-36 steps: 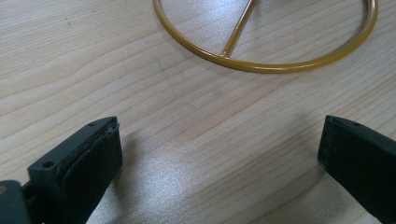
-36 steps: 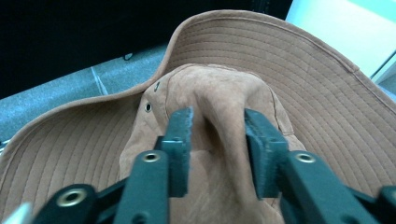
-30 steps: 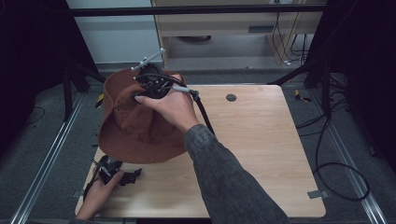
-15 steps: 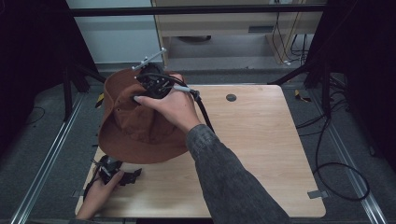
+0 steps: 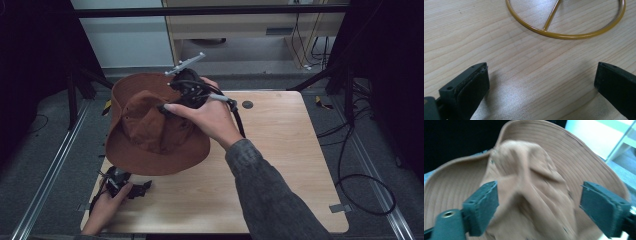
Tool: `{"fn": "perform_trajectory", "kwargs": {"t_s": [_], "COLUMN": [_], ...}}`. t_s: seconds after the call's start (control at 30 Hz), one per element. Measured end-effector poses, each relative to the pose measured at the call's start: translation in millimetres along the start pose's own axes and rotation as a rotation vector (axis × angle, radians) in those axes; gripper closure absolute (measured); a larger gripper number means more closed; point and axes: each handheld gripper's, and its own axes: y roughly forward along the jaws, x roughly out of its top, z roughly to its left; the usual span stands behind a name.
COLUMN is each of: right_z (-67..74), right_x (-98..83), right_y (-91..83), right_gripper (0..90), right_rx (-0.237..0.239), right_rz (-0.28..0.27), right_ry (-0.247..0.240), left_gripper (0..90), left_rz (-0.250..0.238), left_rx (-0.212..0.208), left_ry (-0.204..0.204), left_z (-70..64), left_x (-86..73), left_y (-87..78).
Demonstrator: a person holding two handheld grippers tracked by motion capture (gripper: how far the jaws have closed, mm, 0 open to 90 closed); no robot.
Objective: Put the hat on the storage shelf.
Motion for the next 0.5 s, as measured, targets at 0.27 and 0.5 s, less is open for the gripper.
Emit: {"fn": "perform_trajectory", "kwargs": {"t_s": [0.27, 0.5], "right_z": [-31.4, -47.8], "right_x": [-32.4, -61.3], "right_y": [-32.4, -60.0], "right_gripper": [8.4, 7.3], "right_rx": [-0.059, -0.1], "right_rz": [-0.041, -0.059], "right_ry": [0.054, 0.073], "left_gripper": [0.0, 0.0], "left_rz": [-0.002, -0.003], "left_rx": [-0.001, 0.003], "left_ry": [-0.003, -0.003], "left_z": [0.1, -0.2], "left_x": [0.2, 0.0], "left_y": [0.4, 0.4]}}
